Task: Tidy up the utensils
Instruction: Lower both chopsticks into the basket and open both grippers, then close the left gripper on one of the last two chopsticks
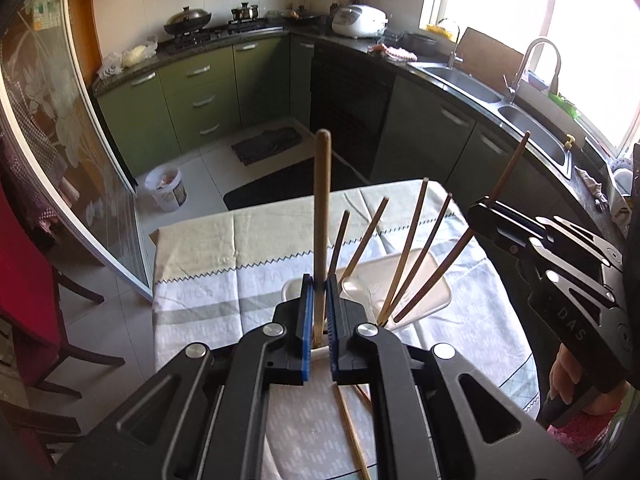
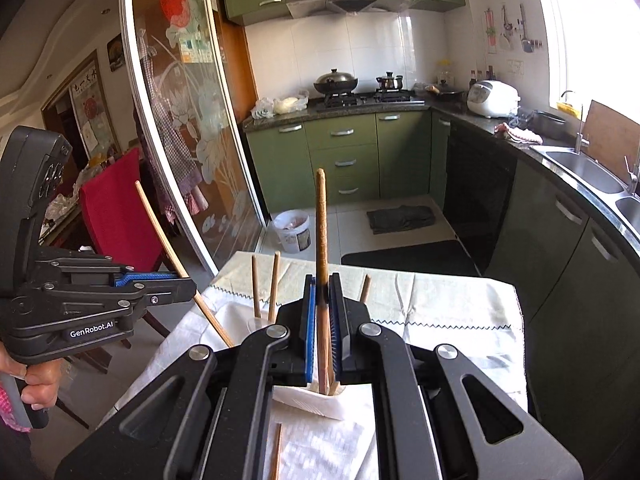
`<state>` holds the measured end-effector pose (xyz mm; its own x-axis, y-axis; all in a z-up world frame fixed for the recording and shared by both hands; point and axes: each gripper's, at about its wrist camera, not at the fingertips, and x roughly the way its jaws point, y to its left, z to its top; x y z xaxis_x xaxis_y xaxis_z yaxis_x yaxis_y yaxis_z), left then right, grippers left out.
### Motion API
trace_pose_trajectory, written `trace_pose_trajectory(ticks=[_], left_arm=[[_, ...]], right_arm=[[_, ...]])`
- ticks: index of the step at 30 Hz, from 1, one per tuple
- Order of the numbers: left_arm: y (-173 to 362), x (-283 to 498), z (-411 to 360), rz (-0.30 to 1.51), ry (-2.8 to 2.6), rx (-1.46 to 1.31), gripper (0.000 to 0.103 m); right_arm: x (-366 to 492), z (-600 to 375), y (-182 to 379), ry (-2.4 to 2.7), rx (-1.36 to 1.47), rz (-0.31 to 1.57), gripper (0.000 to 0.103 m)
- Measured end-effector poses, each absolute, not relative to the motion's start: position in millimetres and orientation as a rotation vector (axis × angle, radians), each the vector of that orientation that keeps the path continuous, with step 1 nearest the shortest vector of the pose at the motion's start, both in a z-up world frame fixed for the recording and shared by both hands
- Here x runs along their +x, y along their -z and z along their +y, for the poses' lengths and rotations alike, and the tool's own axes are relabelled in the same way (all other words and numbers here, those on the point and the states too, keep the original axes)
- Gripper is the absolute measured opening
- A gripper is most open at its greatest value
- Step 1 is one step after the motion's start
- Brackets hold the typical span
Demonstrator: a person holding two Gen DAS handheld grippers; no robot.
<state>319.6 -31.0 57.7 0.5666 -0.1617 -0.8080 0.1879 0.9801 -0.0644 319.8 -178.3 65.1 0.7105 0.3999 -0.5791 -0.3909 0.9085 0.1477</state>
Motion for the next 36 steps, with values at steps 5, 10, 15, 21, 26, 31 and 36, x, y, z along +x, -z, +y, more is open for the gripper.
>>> trace_pose_trajectory(ticks=[5,10,15,21,26,31,36], left_arm=[[-42,322,-28,0.998,0.2,0.031,0.007],[-57,308,-26,0.978,0.204,0.016,0.016],[-71,276,-26,0.944,0.219,0.01,0.055],[-3,250,-36,1.152,0.25,0.013,0.055],[78,246,-50,1.357,0.253,0.001,0.054],[125,254,-61,1.455,0.206,0.009,0.036],[143,259,-68,1.476,0.171,0.015,0.027]], right_arm=[[319,-180,-54,-0.436,0.018,0.669,0.02],[286,-192,-71,-0.455,0.034,0.612,0.02],[233,-216,-79,-0.478,0.04,0.57,0.025],[183,-252,-48,-0.461,0.072,0.611,0.027],[161,-284,-10,-0.447,0.164,0.683,0.033],[148,-301,20,-0.448,0.231,0.733,0.033],[147,-308,35,-0.441,0.248,0.761,0.033]])
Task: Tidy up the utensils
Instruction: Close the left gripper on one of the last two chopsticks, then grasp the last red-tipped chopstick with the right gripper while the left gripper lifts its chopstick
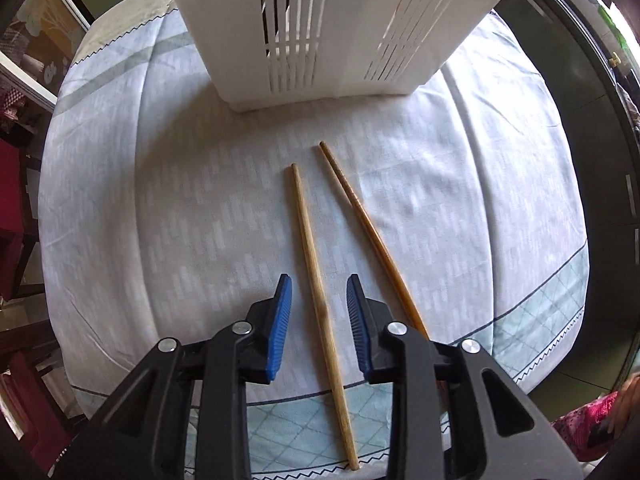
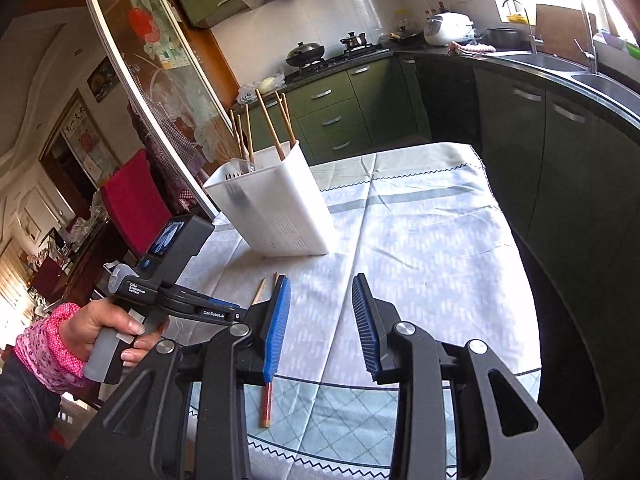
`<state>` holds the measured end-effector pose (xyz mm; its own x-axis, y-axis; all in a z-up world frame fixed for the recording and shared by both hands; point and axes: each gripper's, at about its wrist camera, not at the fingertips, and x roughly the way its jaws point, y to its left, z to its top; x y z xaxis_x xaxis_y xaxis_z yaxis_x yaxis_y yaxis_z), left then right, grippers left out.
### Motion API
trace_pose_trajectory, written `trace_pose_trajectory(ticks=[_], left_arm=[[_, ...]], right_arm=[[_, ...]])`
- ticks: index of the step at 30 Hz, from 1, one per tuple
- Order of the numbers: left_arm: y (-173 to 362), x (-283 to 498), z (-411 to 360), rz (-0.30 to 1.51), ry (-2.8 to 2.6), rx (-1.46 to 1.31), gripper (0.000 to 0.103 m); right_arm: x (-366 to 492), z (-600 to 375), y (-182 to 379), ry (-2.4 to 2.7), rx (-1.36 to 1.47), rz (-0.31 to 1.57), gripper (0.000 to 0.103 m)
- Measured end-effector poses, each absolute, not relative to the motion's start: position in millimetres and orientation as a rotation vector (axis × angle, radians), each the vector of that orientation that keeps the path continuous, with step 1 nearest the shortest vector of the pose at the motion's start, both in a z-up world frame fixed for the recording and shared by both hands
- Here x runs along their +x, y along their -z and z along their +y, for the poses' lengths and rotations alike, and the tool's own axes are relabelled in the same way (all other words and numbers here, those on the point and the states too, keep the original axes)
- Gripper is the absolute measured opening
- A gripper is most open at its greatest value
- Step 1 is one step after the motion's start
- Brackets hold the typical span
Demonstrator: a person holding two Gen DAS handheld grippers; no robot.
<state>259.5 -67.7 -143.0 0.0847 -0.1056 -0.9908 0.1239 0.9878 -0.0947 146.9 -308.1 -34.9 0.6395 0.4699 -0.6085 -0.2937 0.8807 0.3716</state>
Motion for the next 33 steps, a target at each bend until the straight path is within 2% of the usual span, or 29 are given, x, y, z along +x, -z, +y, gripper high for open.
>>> trace_pose_trajectory(ticks=[8,14,25,33], left_arm=[[153,259,-77,1.458,0.147,0.04,0.008],[145,251,-64,1.391,0.142,0.024,0.007],[67,208,-16,1.114,0.103,-0.035,0.007],[22,186,-9,0.998,0.112,-0.02,0.006]], right_arm=[[152,-303,33,-0.446,0.253,0.77,0.033],[166,-272,40,-0.482,0.19,0.832,0.033],[225,-155,112,-0.562,-0.104,1.082,0.033],[262,-112,148,-0.534,-0.179,1.177,0.03]])
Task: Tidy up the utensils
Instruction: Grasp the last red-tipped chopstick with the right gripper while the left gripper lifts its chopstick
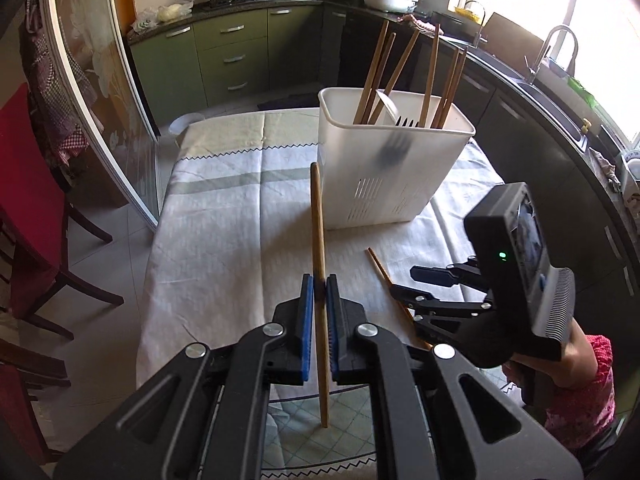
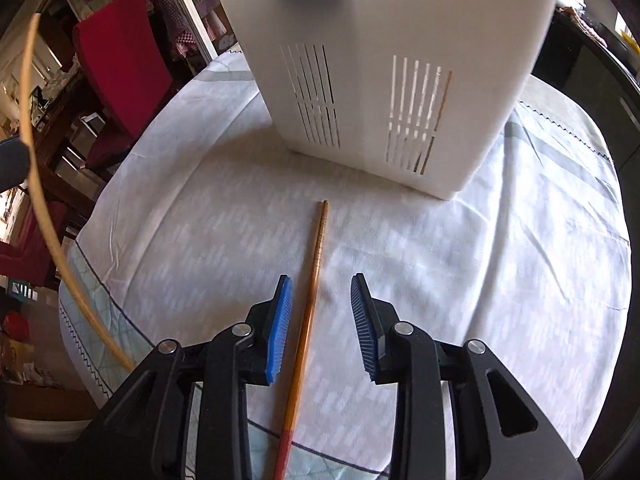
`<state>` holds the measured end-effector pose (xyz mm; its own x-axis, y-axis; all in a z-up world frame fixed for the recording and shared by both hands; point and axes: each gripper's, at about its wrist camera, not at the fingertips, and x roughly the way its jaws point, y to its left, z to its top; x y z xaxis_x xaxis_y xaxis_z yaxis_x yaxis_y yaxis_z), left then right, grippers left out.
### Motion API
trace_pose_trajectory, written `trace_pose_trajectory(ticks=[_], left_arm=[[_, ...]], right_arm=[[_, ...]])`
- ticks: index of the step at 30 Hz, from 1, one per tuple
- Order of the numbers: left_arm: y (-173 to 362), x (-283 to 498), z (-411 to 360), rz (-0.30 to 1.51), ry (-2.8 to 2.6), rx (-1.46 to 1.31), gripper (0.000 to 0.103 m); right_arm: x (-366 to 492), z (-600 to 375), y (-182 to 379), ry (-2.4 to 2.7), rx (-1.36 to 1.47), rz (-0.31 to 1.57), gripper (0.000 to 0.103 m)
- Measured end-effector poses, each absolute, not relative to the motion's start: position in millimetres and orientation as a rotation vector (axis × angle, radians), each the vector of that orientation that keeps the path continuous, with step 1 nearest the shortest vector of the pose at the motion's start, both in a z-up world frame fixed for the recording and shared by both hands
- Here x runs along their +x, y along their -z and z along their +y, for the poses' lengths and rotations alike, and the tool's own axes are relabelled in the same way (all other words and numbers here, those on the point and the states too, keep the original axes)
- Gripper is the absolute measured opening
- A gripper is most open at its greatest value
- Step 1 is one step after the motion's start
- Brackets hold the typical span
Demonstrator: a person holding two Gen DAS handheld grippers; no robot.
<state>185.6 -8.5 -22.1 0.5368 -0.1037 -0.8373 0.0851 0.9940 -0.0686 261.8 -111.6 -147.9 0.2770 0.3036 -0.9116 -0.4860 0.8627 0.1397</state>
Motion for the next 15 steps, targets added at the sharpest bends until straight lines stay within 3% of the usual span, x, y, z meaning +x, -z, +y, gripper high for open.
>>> trace_pose_trajectory(ticks=[8,10,11,15], left_arm=[[16,178,-5,0.977,0.142,-0.025,0.006],[15,177,-4,0.973,0.143,-0.024,0.006],[15,177,-3,0.972,0.143,-0.023,0.006],[16,178,-2,0.972,0.144,-0.021,0.006]], right_arm=[[269,-87,160,-0.506,-0.23,1.193,0.022],[269,-83,159,-0.49,-0.238,1.186,0.016],[269,-81,160,-0.474,-0.256,1.171,0.008],[268,-76,161,-0.468,-0.258,1.153,0.006]])
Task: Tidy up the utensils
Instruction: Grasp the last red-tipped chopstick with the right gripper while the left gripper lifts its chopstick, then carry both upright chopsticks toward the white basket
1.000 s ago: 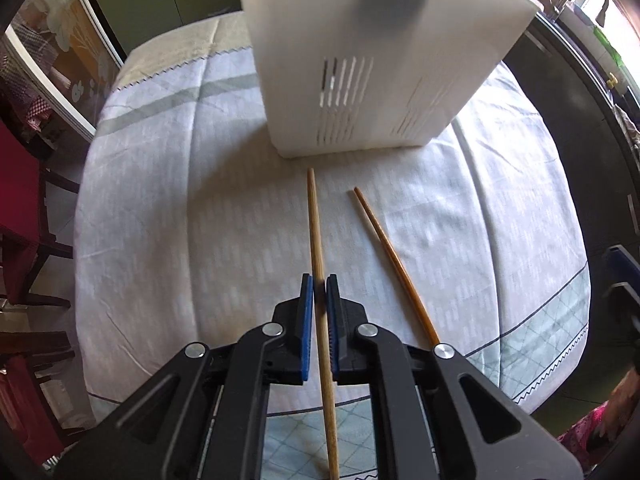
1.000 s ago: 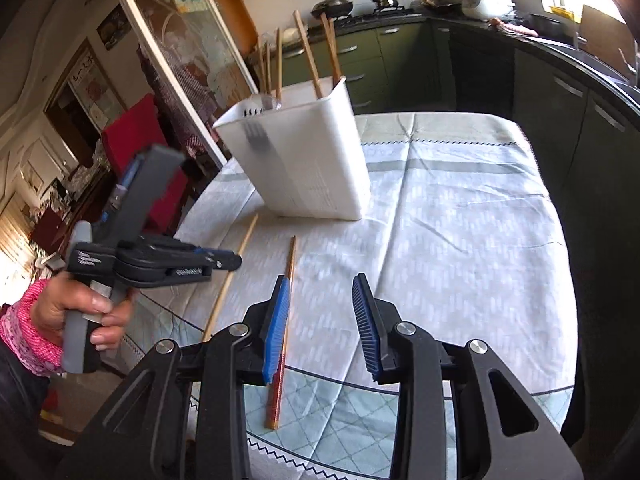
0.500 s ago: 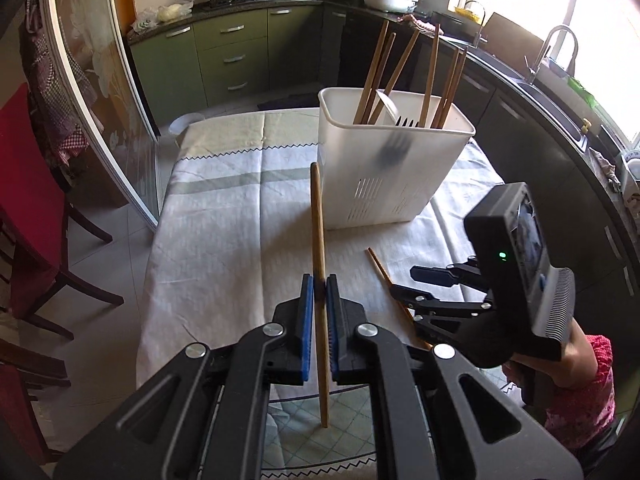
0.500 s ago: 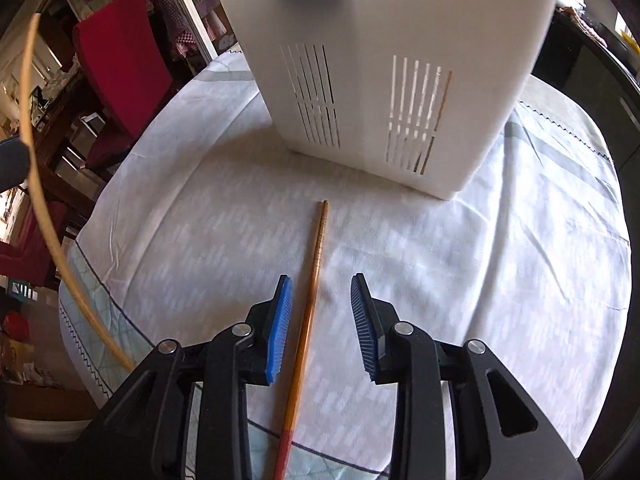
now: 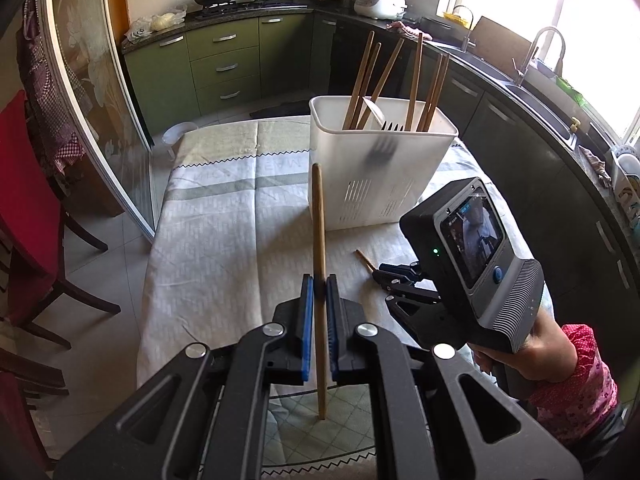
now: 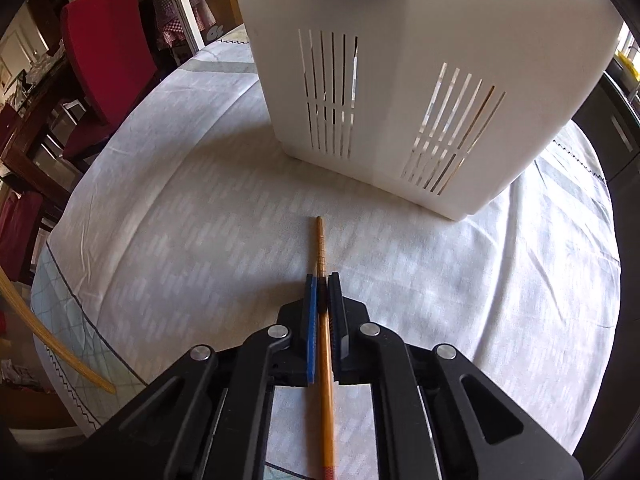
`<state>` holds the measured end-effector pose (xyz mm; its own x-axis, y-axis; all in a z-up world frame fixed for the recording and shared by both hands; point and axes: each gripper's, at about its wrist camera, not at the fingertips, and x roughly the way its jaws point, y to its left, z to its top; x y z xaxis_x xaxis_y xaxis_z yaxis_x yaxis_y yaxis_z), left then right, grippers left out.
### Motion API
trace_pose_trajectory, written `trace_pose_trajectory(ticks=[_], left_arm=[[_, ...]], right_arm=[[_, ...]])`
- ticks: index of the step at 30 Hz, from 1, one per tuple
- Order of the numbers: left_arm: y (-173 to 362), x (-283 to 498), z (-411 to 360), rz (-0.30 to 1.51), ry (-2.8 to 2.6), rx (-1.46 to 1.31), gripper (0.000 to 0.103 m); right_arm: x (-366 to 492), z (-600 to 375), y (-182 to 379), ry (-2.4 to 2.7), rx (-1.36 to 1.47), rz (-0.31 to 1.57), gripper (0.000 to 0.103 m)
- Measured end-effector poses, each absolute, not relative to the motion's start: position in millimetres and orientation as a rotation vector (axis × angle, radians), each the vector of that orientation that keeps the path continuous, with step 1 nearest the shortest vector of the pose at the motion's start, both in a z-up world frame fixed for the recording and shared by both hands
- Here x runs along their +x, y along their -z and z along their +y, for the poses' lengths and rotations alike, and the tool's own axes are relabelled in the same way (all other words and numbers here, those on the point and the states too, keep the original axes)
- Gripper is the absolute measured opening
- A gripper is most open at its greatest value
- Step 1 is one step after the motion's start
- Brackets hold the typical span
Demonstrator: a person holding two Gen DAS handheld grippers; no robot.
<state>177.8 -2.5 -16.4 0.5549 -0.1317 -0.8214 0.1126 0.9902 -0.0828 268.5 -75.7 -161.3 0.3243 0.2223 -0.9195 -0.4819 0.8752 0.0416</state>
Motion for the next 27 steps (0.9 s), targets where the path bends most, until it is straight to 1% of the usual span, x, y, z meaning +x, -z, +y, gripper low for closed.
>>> trace_pose_trajectory(ticks=[5,17,27], left_arm=[[15,175,-4,0.966,0.15,-0.011,0.006],[2,160,-4,0.913,0.157,0.008,0.006],[-3,151,-11,0.892,0.173,0.032,0.006]], right_arm=[[263,-88,141,-0.502,-0.186,1.117,0.006],[217,-137,62,-0.56,-0.03,0.916,0.006],[179,-178,17,-0.54,0.035,0.763,0.006]])
